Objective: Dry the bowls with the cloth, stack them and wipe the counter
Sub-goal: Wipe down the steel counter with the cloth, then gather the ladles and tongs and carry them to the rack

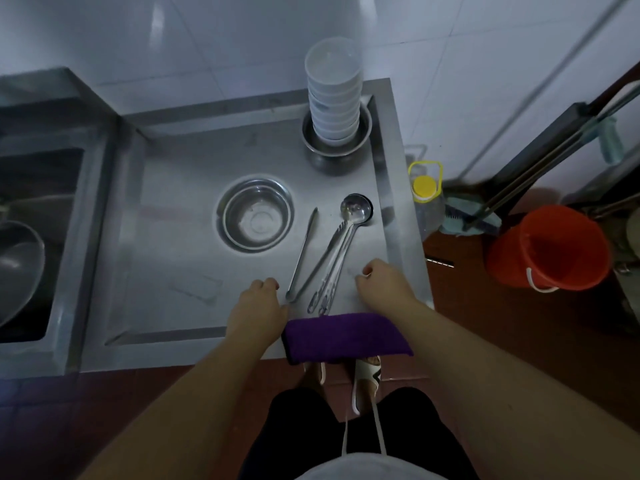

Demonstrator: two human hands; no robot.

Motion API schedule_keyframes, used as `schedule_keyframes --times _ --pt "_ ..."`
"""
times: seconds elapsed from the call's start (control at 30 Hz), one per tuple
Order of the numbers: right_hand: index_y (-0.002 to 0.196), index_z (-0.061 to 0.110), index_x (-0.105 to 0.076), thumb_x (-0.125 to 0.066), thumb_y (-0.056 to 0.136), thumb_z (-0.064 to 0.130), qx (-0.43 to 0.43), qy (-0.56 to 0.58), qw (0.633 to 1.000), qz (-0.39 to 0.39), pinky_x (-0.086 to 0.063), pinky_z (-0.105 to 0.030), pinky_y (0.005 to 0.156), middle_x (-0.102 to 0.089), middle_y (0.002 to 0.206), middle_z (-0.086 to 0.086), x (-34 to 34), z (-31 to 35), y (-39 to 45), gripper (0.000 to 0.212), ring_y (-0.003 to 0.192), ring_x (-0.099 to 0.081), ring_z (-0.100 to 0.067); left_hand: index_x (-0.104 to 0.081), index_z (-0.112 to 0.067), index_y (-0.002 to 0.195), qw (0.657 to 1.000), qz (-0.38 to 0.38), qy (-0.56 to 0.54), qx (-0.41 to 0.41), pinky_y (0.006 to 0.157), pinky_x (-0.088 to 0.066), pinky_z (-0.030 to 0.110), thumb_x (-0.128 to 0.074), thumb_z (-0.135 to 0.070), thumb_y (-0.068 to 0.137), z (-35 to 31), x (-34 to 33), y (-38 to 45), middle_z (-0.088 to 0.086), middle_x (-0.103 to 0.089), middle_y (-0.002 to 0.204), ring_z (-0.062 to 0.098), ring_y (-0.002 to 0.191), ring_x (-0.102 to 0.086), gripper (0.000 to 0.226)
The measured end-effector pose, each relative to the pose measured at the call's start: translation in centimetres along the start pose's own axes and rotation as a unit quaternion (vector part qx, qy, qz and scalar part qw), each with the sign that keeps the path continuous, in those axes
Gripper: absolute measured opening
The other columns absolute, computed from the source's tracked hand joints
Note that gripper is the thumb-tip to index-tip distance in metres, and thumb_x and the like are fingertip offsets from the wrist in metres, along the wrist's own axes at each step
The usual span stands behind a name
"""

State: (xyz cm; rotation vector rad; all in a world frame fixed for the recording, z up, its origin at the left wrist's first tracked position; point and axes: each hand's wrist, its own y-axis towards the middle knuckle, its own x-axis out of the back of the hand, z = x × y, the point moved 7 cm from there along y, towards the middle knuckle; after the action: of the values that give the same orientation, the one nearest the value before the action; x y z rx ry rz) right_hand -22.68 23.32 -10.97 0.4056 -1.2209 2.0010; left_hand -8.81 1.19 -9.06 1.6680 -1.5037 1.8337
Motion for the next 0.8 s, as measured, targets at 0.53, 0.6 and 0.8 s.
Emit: schedule_keyframes --times 0.53,0.6,0.8 --pt "0.125 0.000 -0.055 -0.064 0.096 0.020 -0.187 0.110 0.975 -0.051 -0.050 -0.034 0.079 -0.065 0.125 -0.018 -5.4 3.5 7.3 0.036 0.103 -0.064 -0.032 -0.045 -0.013 0.137 0.994 0.081 -0.061 -0.047 0.095 -0.049 0.046 -0.076 -0.051 0.089 -2.7 -3.2 10.5 0.012 -0.052 0.131 0.034 0.122 -0.054 0.069" --pt "0.131 0.001 -0.052 -0.064 0.096 0.023 -0.206 0.111 0.971 -0.057 -0.056 -0.042 0.093 -0.063 0.130 -0.019 -5.9 3.5 7.3 0.043 0.115 -0.064 -0.036 -0.046 -0.013 0.132 0.993 0.078 -0.067 -0.054 0.094 -0.048 0.045 -0.079 -0.047 0.087 -2.9 -3.4 11.0 0.012 -0.052 0.129 0.034 0.120 -0.054 0.065" --pt "0.134 0.002 -0.049 -0.064 0.099 0.023 -0.246 0.095 0.962 -0.074 -0.052 -0.047 0.103 -0.059 0.137 -0.019 -6.9 3.3 8.2 0.043 0.124 -0.060 -0.037 -0.046 -0.013 0.132 0.992 0.089 -0.065 -0.067 0.089 -0.048 0.043 -0.080 -0.046 0.086 -3.1 -3.8 11.9 0.011 -0.052 0.130 0.033 0.118 -0.055 0.066"
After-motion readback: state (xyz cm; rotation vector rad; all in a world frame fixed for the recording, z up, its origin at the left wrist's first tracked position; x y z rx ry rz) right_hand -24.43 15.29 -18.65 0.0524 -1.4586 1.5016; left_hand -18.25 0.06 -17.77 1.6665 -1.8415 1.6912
